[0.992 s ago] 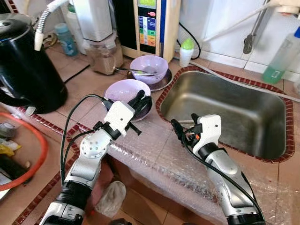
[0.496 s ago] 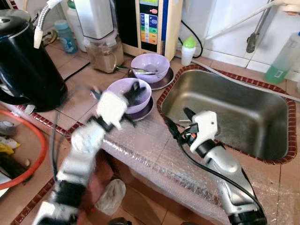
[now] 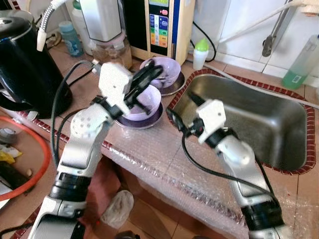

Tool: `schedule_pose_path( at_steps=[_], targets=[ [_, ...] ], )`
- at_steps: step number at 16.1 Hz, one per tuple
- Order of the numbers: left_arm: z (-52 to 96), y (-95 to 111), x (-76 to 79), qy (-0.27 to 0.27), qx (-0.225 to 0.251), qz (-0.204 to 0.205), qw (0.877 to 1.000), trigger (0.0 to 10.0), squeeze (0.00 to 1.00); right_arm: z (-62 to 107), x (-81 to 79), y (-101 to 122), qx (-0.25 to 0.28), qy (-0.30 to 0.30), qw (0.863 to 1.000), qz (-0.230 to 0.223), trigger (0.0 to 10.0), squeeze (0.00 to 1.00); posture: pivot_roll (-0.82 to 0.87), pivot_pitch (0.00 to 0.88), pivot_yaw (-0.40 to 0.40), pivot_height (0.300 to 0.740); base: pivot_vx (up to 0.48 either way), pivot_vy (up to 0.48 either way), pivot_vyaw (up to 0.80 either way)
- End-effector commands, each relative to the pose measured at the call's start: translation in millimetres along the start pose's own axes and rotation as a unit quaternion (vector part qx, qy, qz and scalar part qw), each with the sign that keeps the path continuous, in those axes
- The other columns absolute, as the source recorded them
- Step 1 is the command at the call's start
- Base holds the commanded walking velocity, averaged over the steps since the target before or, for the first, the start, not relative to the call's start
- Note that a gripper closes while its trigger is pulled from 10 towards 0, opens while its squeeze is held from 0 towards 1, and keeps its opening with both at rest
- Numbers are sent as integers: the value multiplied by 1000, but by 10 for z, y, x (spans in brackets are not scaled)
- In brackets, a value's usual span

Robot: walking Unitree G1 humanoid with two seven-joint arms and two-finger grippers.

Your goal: Kitchen organization

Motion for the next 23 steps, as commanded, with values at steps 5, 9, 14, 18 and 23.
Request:
schedule_pose_path(
  at_steps=[5, 9, 14, 18, 23],
  targets=[
    [-126, 17, 246, -58, -5, 68, 996, 0, 0, -175, -32, 34, 16, 29, 999, 28, 10000, 0, -26, 0, 70, 740, 0, 0, 0],
    [-98, -116, 433, -81, -30, 91, 992, 0, 0, -291, -21, -19, 9, 22, 999, 31, 0, 0, -16, 6, 60, 740, 0, 0, 0],
    [-68, -232, 421, -69, -46, 67, 994, 0, 0, -218, 88, -115, -10, 2, 1000, 13, 0, 0, -31, 0, 54, 740, 0, 0, 0],
    [-123, -279, 492, -69, -40, 77, 994, 0, 0, -139, 155, -144, -22, -16, 999, -27, 0, 0, -75, 0, 17, 740, 0, 0, 0],
    [-187, -269, 536, -74, -23, 91, 993, 0, 0, -2, 284, -298, -56, -42, 997, -34, 0, 0, -106, 0, 28, 740, 0, 0, 0]
  ],
)
Point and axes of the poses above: a point about 5 cm out from each wrist's last joint towards the gripper, its own z axis pointing back from the gripper into the wrist, its own y axis along the axis of the wrist's last joint, x = y × z, the point moved 3 cm from there along -z, pointing out of the wrist towards the gripper, and after that the axes turned 3 degrees about z, right-handed, at the moved point
